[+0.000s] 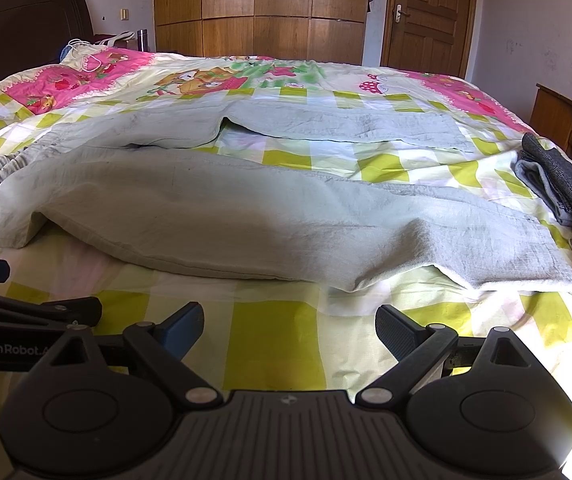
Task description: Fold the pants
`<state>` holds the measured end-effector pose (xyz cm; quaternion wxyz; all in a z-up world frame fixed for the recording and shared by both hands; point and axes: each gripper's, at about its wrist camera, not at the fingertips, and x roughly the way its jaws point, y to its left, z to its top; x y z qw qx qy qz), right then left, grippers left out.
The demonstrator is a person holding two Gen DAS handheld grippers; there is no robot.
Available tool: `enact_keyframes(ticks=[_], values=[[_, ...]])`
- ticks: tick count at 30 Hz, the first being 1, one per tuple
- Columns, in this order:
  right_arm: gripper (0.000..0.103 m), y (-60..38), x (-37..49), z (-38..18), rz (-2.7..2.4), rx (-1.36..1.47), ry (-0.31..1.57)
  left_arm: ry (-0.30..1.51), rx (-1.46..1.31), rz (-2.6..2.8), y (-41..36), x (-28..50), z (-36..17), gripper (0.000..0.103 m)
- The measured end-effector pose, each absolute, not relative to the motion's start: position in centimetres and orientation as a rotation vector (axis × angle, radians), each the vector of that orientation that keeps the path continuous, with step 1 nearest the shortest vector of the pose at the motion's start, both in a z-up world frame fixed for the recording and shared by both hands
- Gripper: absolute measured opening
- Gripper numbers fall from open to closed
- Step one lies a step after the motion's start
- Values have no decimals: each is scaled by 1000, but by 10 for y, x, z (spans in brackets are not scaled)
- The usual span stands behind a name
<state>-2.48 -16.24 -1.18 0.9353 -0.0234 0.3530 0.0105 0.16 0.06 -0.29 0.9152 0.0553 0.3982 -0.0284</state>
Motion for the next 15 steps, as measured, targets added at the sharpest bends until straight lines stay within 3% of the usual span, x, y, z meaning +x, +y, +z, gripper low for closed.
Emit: enact_keyframes(ticks=[15], values=[[102,-158,-26,-11,28,-54,718,824,107,-62,2,1,-3,103]])
